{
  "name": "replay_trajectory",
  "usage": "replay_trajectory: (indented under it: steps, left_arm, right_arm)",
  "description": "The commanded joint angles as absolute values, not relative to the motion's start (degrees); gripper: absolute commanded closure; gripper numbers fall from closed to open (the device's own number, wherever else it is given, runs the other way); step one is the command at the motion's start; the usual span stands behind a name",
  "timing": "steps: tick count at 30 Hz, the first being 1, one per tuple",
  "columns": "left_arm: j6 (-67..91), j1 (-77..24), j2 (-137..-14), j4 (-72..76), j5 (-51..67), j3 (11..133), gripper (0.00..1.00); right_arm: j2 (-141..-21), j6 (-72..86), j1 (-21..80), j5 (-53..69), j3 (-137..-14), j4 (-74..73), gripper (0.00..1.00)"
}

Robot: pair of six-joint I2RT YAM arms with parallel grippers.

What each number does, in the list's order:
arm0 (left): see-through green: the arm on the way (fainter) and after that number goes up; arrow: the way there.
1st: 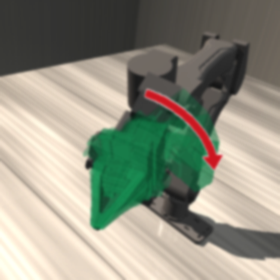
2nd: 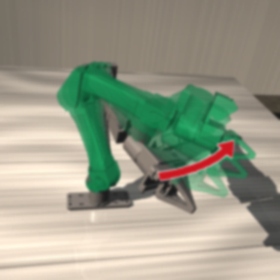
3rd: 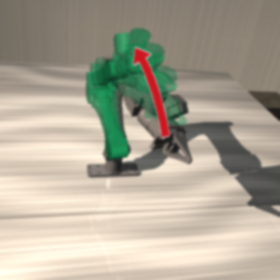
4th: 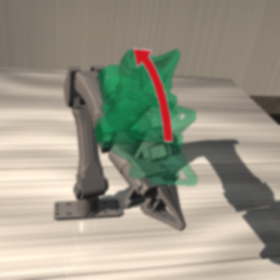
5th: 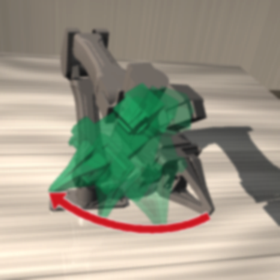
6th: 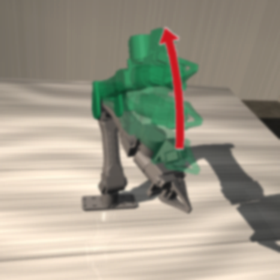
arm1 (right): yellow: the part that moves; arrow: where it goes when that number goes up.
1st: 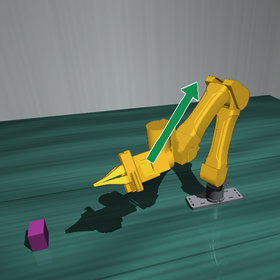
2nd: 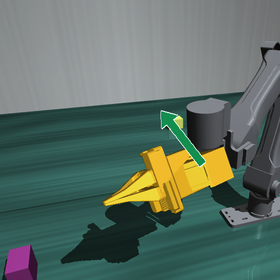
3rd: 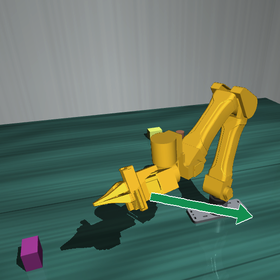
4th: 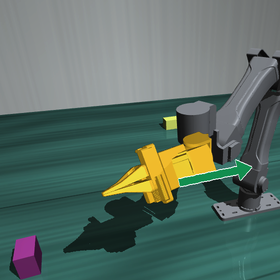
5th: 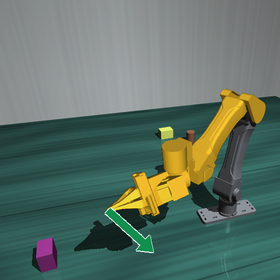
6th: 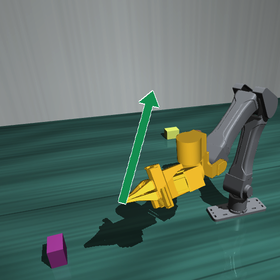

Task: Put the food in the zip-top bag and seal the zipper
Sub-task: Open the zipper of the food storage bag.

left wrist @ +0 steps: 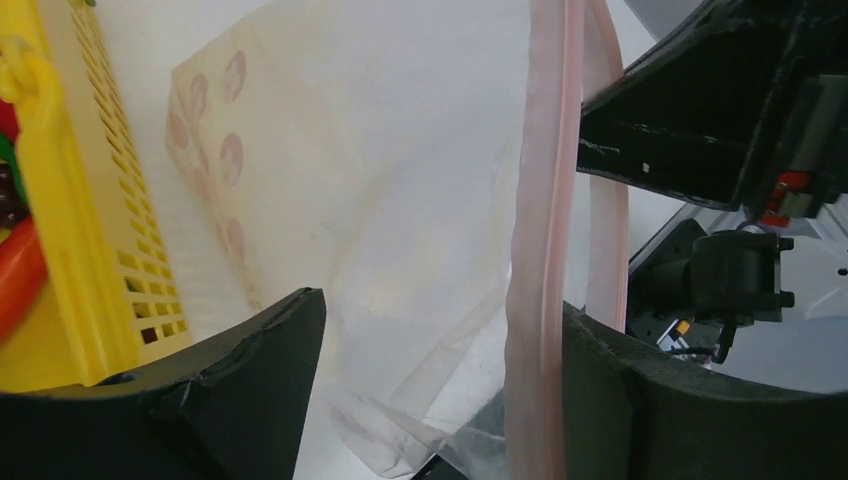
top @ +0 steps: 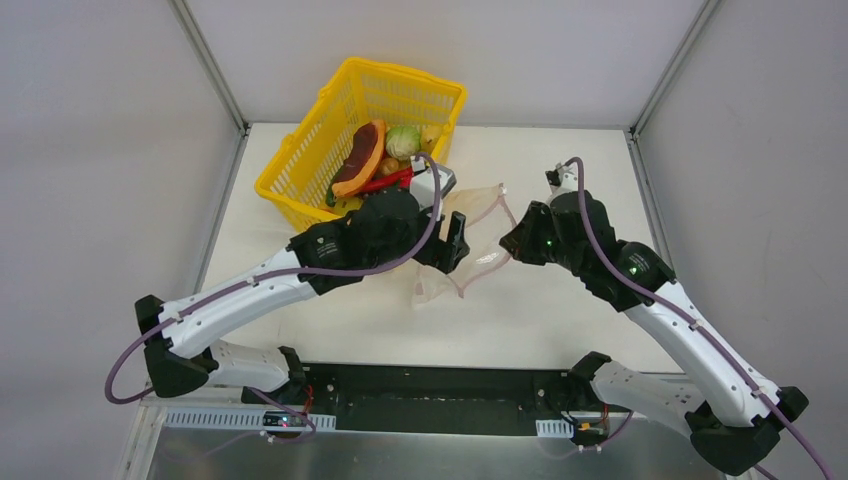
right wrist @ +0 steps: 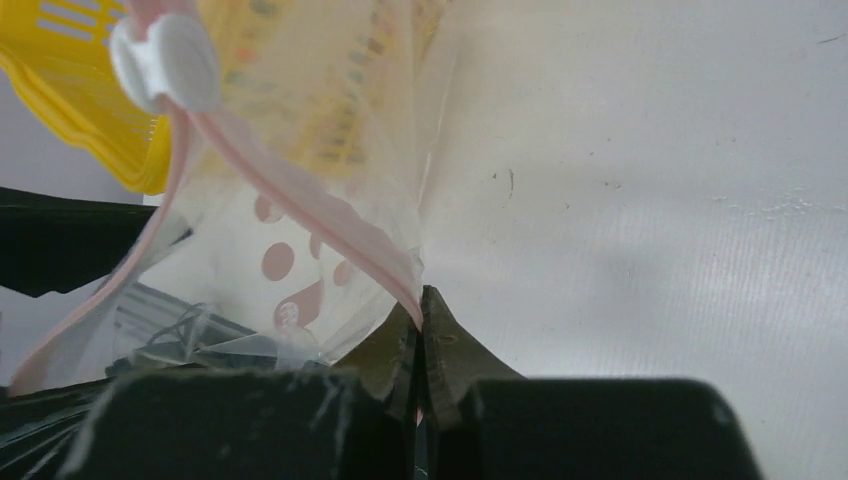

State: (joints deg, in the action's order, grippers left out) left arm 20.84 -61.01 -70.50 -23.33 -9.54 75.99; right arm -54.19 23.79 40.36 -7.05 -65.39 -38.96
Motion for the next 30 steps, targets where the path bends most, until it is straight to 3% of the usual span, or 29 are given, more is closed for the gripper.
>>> replay_trajectory:
  steps: [1, 5, 13, 16, 18, 22, 30]
  left_arm:
    - [20.88, -60.6, -74.68, -25.11, -7.59, 78.29, 0.29]
    - [21.22, -60.82, -77.01, -25.74, -6.34, 80.33, 0.36]
    - [21.01, -61.78, -79.16, -26.73, -5.64, 84.72, 0.22]
    - [21.34, -61.96, -78.49, -26.7, -5.81, 85.15, 0.22]
    - [21.48, -62.25, -78.5, -27.72, -7.48, 85.59, 0.38]
    - [20.46, -63.03, -81.57, -32.84, -9.52, 89.5, 0.44]
    - [18.81, -66.02, -83.64, -36.66, -16.78, 92.7, 0.7]
  right_arm:
    - [-54.35, 24.04, 40.13, -4.52, -65.82, -35.49, 0.98]
    - [-54.6, 24.34, 40.08, -4.52, -66.28, -35.75, 0.98]
    - [-57.0, 23.95, 40.08, -3.33, -69.39, -37.5, 0.97]
    - [-56.98, 24.35, 40.09, -3.55, -68.73, -36.87, 0.97]
    - [-57.09, 24.78, 40.12, -3.85, -68.23, -36.15, 0.97]
    - [-57.7, 25.75, 40.12, -3.21, -68.02, -34.84, 0.97]
    - [-57.62, 25.95, 40.16, -2.41, -68.12, -34.27, 0.96]
